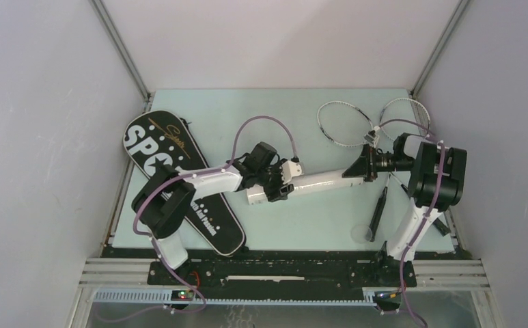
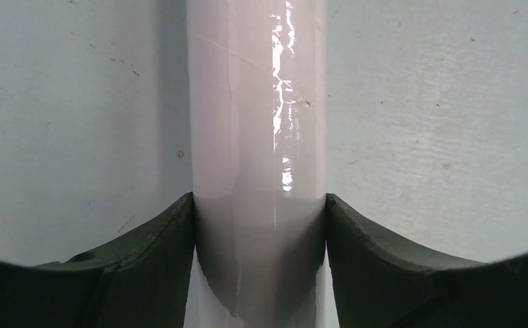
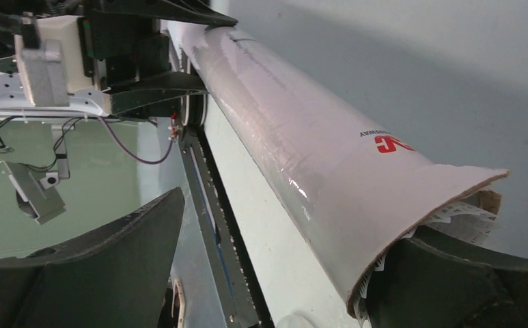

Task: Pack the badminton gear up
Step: Adjust the shuttlecock in the shuttle tube.

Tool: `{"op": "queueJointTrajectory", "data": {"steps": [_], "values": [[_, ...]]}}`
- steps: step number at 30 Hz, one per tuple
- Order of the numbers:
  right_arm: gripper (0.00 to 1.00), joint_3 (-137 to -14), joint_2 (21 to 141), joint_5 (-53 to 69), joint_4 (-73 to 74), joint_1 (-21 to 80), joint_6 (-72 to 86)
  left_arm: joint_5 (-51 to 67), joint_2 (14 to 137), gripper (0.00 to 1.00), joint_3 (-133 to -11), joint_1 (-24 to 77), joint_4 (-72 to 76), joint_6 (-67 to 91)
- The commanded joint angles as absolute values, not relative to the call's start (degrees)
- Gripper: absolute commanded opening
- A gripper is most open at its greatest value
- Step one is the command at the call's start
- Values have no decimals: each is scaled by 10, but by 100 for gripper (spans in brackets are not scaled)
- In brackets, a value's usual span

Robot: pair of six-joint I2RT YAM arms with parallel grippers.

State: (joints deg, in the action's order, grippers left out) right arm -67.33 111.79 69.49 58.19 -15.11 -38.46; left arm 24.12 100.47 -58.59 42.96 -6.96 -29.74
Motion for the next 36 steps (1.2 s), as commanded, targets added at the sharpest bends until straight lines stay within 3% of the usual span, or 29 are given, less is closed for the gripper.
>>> {"op": "queueJointTrajectory", "data": {"steps": [1, 19, 24, 30, 36], "values": [[96, -711, 1134, 749, 684, -135, -477, 291, 956, 60, -569, 419, 17, -268], [100, -688, 1012, 649, 608, -170, -364, 360, 898, 58, -520, 377, 68, -268], [99, -690, 1054, 683, 624, -150, -390, 377, 912, 59, -514, 376, 80, -260], [99, -748, 1090, 774, 812, -123, -577, 421, 895, 60, -484, 376, 139, -233], [100, -747, 1048, 775, 803, -103, -555, 444, 881, 59, -457, 373, 208, -200]]}}
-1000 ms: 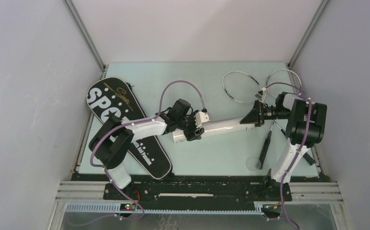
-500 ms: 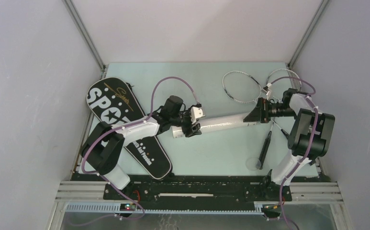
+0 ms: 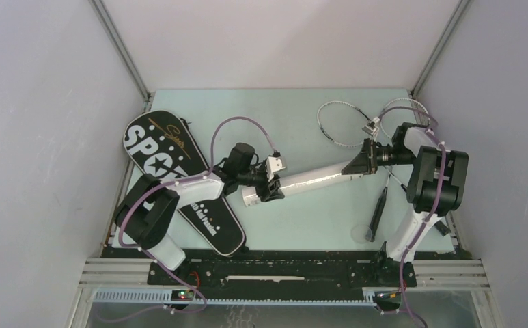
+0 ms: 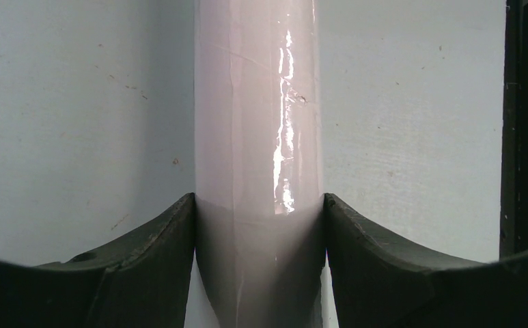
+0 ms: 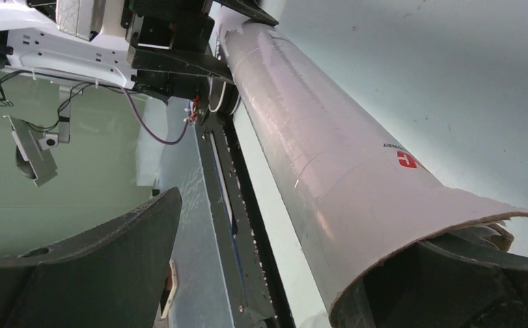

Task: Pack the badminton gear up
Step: Adjust the shuttlecock in the shuttle tube.

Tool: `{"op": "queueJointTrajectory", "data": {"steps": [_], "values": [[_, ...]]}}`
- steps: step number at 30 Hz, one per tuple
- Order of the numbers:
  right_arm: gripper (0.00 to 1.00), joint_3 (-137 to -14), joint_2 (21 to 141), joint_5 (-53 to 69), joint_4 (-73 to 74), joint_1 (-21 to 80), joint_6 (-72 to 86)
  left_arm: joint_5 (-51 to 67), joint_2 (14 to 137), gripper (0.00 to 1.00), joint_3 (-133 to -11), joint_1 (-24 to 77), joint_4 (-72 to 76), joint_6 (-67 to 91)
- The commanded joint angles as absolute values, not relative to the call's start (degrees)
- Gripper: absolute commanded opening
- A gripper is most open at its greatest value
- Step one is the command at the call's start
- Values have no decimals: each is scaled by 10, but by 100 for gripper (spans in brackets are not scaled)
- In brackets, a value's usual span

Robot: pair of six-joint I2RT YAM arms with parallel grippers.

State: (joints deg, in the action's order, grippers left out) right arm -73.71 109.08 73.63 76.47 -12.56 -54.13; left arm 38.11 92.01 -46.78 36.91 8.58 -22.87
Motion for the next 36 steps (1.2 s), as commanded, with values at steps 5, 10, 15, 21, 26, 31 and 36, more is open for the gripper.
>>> {"op": "queueJointTrajectory", "data": {"steps": [5, 10, 15, 21, 26, 31, 36], "values": [[100, -702, 948, 687, 633, -110, -374, 467, 878, 57, -443, 360, 235, -194], [100, -701, 862, 619, 600, -86, -309, 495, 853, 57, -423, 348, 261, -200], [100, -713, 809, 582, 601, -73, -276, 516, 827, 56, -412, 339, 289, -181], [100, -754, 786, 578, 656, -74, -297, 543, 806, 56, -397, 324, 341, -155], [100, -774, 772, 582, 680, -75, -306, 566, 806, 53, -382, 317, 397, -122], [100, -787, 773, 591, 700, -84, -321, 584, 812, 52, -372, 308, 455, -79], [100, -812, 781, 602, 733, -98, -344, 598, 824, 51, -363, 300, 522, -31]]}}
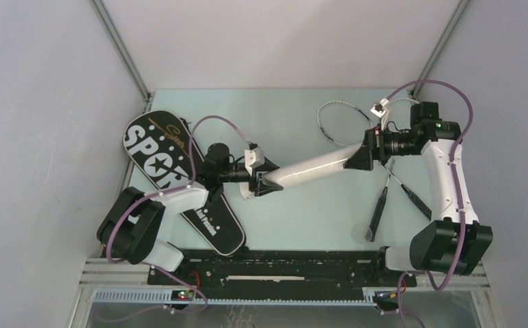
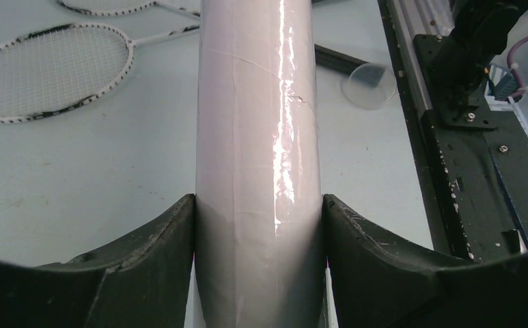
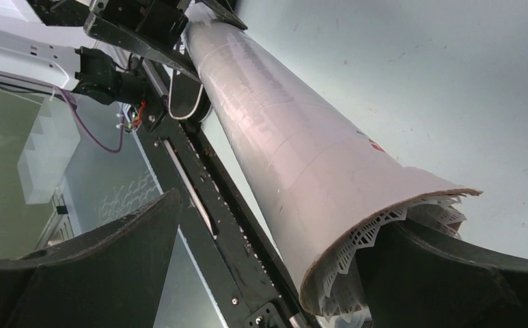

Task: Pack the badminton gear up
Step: Adjust the shuttlecock in the shuttle tube.

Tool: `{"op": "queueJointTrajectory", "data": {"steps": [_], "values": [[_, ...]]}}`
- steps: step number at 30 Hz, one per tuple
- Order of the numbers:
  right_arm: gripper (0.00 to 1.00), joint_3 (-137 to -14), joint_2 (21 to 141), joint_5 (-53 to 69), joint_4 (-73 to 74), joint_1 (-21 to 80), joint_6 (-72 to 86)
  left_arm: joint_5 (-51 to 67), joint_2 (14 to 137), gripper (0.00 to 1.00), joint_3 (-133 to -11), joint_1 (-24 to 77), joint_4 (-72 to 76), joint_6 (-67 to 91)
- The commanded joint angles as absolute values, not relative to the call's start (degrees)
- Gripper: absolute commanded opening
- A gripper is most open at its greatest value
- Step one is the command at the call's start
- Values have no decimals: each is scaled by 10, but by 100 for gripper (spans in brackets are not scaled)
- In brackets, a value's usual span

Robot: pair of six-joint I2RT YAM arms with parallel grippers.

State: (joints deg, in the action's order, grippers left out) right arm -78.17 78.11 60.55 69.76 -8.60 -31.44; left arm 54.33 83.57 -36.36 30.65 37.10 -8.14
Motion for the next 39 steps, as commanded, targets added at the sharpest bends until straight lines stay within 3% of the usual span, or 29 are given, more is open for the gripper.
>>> {"op": "queueJointTrajectory", "data": {"steps": [1, 30, 39], "values": [[100, -818, 783, 605, 741, -100, -349, 600, 827, 51, -361, 298, 534, -22], [100, -945, 759, 573, 815, -131, -385, 595, 838, 48, -373, 288, 523, -16], [93, -916, 734, 576, 833, -113, -401, 585, 838, 48, -378, 288, 512, -19]]}}
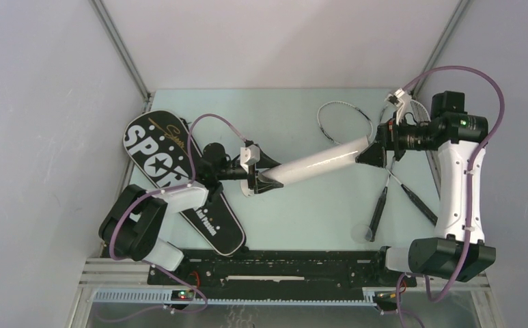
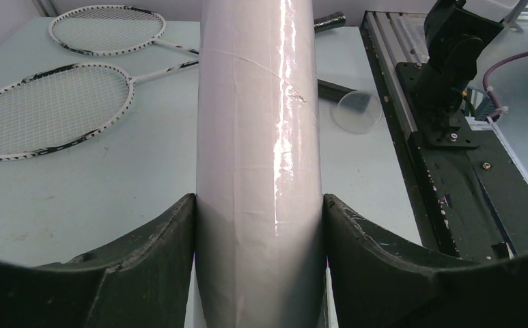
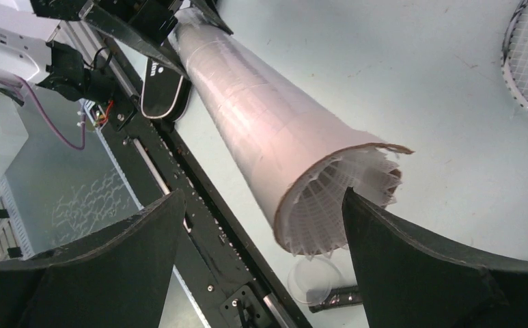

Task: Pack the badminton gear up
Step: Adjust the shuttlecock in the shuttle tube.

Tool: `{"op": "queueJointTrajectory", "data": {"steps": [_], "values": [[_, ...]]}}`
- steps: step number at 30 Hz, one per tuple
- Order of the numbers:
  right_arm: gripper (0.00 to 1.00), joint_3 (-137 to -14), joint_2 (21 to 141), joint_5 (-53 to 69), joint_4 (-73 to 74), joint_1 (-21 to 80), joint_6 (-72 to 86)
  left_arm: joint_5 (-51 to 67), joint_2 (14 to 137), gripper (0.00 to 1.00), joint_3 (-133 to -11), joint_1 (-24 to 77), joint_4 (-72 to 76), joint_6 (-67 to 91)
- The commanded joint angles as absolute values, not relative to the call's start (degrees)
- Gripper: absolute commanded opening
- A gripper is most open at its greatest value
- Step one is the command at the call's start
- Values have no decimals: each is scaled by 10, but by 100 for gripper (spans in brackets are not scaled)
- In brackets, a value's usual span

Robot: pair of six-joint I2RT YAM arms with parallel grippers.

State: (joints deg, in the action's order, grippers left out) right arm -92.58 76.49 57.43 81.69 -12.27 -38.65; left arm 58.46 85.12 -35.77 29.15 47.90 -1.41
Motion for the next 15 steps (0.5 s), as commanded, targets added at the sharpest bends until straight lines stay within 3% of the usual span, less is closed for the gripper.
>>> {"op": "queueJointTrajectory", "data": {"steps": [1, 15], "values": [[93, -909, 729, 579, 830, -111, -399, 584, 838, 48, -378, 288, 512, -19], [91, -809, 720, 630, 742, -34, -336, 584, 835, 48, -378, 288, 512, -9]]}}
